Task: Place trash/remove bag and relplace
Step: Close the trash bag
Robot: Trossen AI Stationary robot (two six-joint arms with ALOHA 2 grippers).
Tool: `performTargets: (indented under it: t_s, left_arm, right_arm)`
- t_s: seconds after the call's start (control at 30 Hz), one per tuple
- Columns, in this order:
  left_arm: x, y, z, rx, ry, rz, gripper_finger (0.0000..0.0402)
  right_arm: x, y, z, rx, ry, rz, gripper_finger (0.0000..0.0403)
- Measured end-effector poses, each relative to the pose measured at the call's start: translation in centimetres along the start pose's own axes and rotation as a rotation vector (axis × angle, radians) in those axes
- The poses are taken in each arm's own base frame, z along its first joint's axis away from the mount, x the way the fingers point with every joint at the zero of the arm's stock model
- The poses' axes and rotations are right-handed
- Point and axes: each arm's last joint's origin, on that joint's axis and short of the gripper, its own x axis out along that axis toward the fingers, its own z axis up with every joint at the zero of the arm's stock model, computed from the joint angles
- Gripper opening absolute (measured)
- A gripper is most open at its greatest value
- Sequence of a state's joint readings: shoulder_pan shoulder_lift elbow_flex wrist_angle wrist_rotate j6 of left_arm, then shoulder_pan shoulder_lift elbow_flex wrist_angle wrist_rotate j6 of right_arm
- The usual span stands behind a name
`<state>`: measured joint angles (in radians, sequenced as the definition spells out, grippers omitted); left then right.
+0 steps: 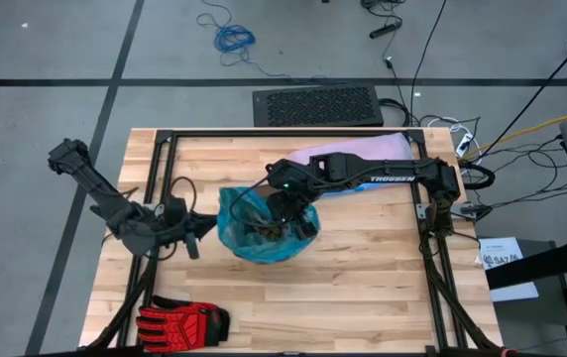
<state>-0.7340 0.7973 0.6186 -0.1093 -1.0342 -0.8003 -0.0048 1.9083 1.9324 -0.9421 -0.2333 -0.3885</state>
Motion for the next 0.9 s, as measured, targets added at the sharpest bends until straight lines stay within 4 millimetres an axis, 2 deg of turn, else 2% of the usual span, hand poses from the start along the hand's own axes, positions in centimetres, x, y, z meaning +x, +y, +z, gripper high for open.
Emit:
performTargets:
  t_s: [0.2, 0.4, 0.67, 0.8, 0.9]
  left_arm:
    - [-0.9, 0.4, 1.6, 0.092, -0.03, -0.028, 0.0]
    - [-1.3, -0.5, 3.3, 0.38, -0.033, -0.096, 0.0]
    - [-0.6, -1.1, 2.3, 0.815, -0.025, -0.074, 0.0015]
    - [-0.4, -1.2, 1.9, 0.933, -0.019, -0.068, 0.0043]
    - [-0.1, -1.1, 1.8, 0.949, -0.014, -0.051, 0.0059]
  right_arm:
    - [0.0, 0.0, 0.0, 0.002, 0.004, 0.001, 0.0]
    - [0.0, 0.0, 0.0, 0.002, 0.005, 0.001, 0.0]
    - [0.0, 0.0, 0.0, 0.002, 0.004, 0.001, 0.0]
    - [0.0, 0.0, 0.0, 0.003, 0.002, 0.0, 0.0]
    - [0.0, 0.0, 0.0, 0.01, 0.0, -0.001, 0.0]
